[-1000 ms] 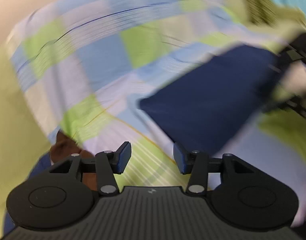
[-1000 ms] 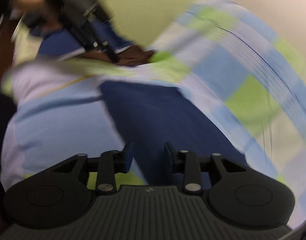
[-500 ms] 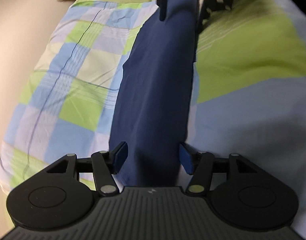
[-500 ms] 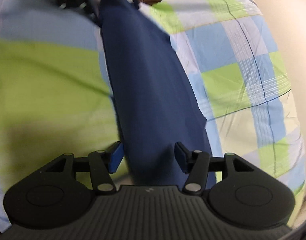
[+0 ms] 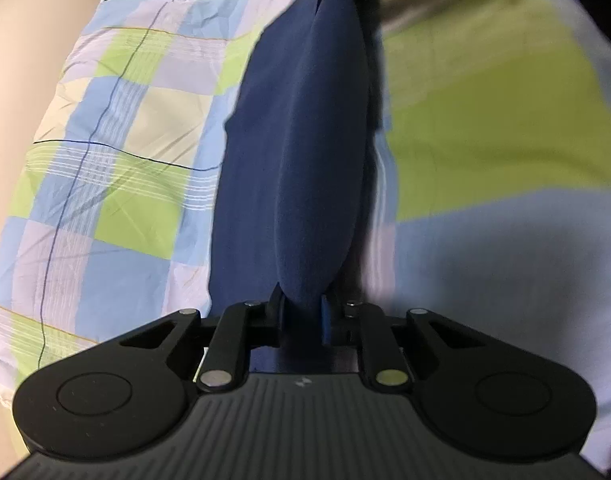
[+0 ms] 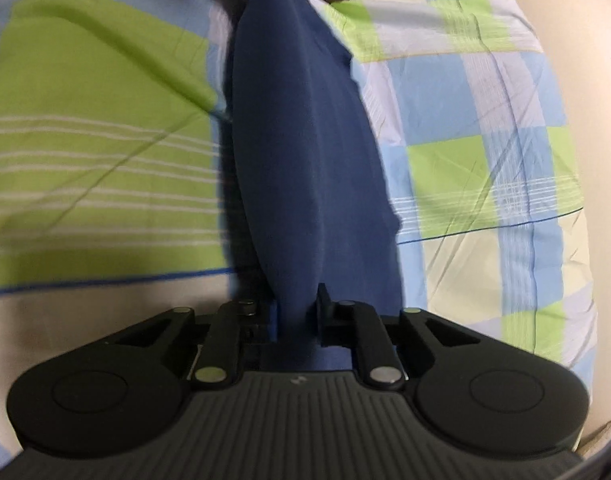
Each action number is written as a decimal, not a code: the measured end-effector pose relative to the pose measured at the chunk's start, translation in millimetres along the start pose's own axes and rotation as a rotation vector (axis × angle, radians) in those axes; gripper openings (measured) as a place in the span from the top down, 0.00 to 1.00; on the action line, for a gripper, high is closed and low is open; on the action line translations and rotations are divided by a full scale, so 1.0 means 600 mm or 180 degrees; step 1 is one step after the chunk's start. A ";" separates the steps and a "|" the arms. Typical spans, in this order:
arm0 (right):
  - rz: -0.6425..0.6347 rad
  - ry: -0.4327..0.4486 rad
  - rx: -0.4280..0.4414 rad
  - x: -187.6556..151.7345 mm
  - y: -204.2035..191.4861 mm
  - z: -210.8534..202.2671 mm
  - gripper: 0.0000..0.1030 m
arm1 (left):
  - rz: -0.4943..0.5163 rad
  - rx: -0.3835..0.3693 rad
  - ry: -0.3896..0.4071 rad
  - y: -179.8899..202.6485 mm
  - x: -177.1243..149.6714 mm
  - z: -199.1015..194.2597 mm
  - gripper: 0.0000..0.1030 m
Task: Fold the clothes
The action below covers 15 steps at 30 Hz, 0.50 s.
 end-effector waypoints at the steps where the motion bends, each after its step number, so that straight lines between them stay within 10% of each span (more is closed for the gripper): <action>1: -0.0033 0.0025 -0.0019 -0.006 0.005 -0.010 0.89 | -0.0038 -0.0042 0.0014 0.002 0.006 -0.011 0.83; 9: -0.0474 0.0076 0.0190 -0.125 -0.040 -0.107 0.89 | -0.0116 -0.0603 0.0280 0.115 0.168 -0.137 0.83; 15: -0.0188 0.0118 0.0173 -0.172 -0.117 -0.125 0.83 | -0.0224 -0.0598 0.0132 0.149 0.180 -0.123 0.70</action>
Point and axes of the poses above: each gripper's, at about its wrist camera, not at the fingertips, and z roughly the way its jaws point, y to its right, x to its top, the point moved 3 cm from there along z, roughly the way its jaws point, and after that the axes turned 2 degrees about -y, right-handed, at the moved point
